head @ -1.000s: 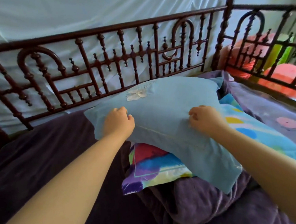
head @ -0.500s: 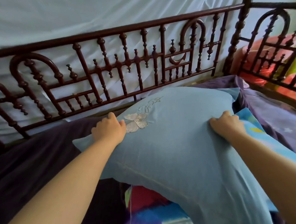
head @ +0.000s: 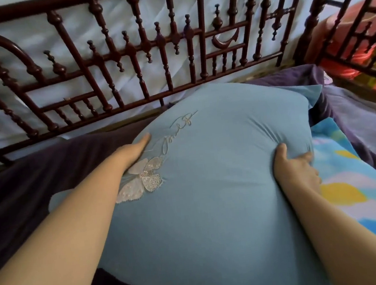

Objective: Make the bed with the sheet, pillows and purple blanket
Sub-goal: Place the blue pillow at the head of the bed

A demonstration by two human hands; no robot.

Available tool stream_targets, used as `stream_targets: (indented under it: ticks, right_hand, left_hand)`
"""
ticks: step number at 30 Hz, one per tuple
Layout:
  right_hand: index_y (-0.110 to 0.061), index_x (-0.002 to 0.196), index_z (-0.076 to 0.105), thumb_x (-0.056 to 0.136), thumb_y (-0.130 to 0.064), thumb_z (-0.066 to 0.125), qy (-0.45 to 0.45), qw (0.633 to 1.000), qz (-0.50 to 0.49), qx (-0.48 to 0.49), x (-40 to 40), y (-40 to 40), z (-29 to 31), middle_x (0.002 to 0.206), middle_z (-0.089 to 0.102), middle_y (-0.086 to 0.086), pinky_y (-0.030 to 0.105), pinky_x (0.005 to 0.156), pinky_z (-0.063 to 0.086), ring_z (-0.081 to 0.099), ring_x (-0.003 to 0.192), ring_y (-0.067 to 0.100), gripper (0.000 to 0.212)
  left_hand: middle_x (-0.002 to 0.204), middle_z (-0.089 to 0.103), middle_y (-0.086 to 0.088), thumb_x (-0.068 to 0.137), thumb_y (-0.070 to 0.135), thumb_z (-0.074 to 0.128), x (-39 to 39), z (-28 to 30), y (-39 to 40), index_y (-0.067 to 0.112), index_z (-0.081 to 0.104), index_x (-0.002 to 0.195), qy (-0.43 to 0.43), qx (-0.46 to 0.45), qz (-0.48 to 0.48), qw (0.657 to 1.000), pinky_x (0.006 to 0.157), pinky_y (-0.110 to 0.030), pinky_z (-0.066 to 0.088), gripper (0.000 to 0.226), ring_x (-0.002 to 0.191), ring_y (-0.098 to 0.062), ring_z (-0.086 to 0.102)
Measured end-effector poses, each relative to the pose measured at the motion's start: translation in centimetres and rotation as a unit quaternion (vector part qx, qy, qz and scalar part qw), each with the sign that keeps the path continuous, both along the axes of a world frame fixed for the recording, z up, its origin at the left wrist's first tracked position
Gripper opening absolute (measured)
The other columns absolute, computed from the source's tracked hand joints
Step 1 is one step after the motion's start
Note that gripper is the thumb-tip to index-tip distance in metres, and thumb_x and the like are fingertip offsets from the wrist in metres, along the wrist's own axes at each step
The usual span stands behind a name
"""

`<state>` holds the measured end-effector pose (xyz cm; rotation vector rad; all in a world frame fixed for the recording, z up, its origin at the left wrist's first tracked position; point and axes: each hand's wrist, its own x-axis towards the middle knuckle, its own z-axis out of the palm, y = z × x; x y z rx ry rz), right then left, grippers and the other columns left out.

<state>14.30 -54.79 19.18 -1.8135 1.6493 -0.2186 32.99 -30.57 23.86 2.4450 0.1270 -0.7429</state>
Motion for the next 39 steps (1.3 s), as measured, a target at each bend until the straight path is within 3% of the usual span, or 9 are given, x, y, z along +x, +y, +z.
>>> stream_targets:
  ticks: [6, 12, 17, 21, 25, 29, 33, 39]
  right_hand:
    - [0.007, 0.137, 0.028, 0.089, -0.06, 0.028, -0.034, 0.998, 0.028, 0.042, -3.0, 0.7, 0.0, 0.14, 0.041, 0.029, 0.044, 0.104, 0.033, 0.041, 0.129, 0.041, 0.082]
    - [0.007, 0.13, 0.044, 0.088, -0.056, 0.038, -0.097, 0.987, 0.095, 0.084, -5.9, 2.2, 3.9, 0.136, 0.048, 0.026, 0.039, 0.102, 0.036, 0.046, 0.125, 0.038, 0.076]
    - [0.008, 0.12, 0.048, 0.088, -0.05, 0.047, -0.15, 0.977, 0.15, -0.003, -9.2, 5.5, 9.0, 0.128, 0.052, 0.028, 0.041, 0.098, 0.038, 0.048, 0.12, 0.04, 0.067]
    - [0.01, 0.113, 0.05, 0.088, -0.045, 0.05, -0.208, 0.959, 0.184, -0.064, -11.4, 9.3, 13.1, 0.123, 0.053, 0.03, 0.042, 0.097, 0.037, 0.048, 0.117, 0.041, 0.06]
    - [0.009, 0.108, 0.051, 0.088, -0.042, 0.053, -0.265, 0.937, 0.209, -0.087, -12.0, 14.5, 15.9, 0.119, 0.055, 0.029, 0.041, 0.094, 0.037, 0.049, 0.114, 0.041, 0.055]
    - [0.006, 0.111, 0.052, 0.086, -0.042, 0.055, -0.286, 0.922, 0.251, -0.069, -11.7, 21.3, 17.2, 0.12, 0.057, 0.025, 0.04, 0.094, 0.038, 0.05, 0.114, 0.039, 0.054]
    - [0.004, 0.114, 0.052, 0.086, -0.043, 0.055, -0.294, 0.908, 0.294, -0.052, -10.3, 29.3, 17.5, 0.123, 0.057, 0.022, 0.039, 0.094, 0.039, 0.05, 0.116, 0.037, 0.055]
    - [0.002, 0.119, 0.051, 0.085, -0.045, 0.056, -0.288, 0.904, 0.315, -0.034, -7.3, 42.4, 16.0, 0.126, 0.056, 0.019, 0.037, 0.098, 0.038, 0.049, 0.12, 0.034, 0.058]
  left_hand:
    - [0.144, 0.045, -0.018, 0.082, 0.067, 0.045, -4.0, -1.0, 3.0, 0.003, 0.047, 0.136, -0.018, -0.048, 0.079, 0.996, 0.107, -0.034, 0.035, 0.084, 0.129, -0.032, 0.047]
    - [0.133, 0.056, -0.02, 0.083, 0.059, 0.052, -8.1, 3.0, 6.5, 0.003, 0.056, 0.127, -0.121, -0.078, 0.113, 0.983, 0.104, -0.036, 0.041, 0.072, 0.121, -0.034, 0.054]
    - [0.12, 0.065, -0.016, 0.082, 0.046, 0.063, -14.1, 7.0, 10.3, 0.007, 0.063, 0.119, -0.191, -0.172, 0.162, 0.953, 0.1, -0.037, 0.046, 0.054, 0.111, -0.03, 0.06]
    - [0.108, 0.064, -0.007, 0.082, 0.037, 0.067, -18.1, 10.2, 15.0, 0.008, 0.063, 0.119, -0.232, -0.244, 0.209, 0.918, 0.088, -0.028, 0.046, 0.048, 0.097, -0.018, 0.059]
    - [0.115, 0.067, -0.018, 0.081, 0.036, 0.069, -21.3, 12.4, 21.5, 0.004, 0.065, 0.114, -0.267, -0.269, 0.251, 0.891, 0.098, -0.038, 0.049, 0.046, 0.101, -0.025, 0.063]
    - [0.111, 0.067, -0.017, 0.082, 0.034, 0.067, -23.8, 13.6, 28.6, 0.003, 0.066, 0.113, -0.299, -0.256, 0.294, 0.871, 0.087, -0.036, 0.05, 0.043, 0.092, -0.021, 0.061]
    - [0.1, 0.063, -0.009, 0.084, 0.032, 0.065, -25.2, 14.0, 36.8, 0.001, 0.064, 0.115, -0.318, -0.237, 0.332, 0.856, 0.061, -0.02, 0.044, 0.043, 0.074, -0.015, 0.058]
    - [0.112, 0.066, -0.012, 0.082, 0.035, 0.066, -24.1, 14.0, 49.6, 0.005, 0.065, 0.115, -0.325, -0.219, 0.351, 0.851, 0.09, -0.033, 0.047, 0.044, 0.1, -0.023, 0.061]
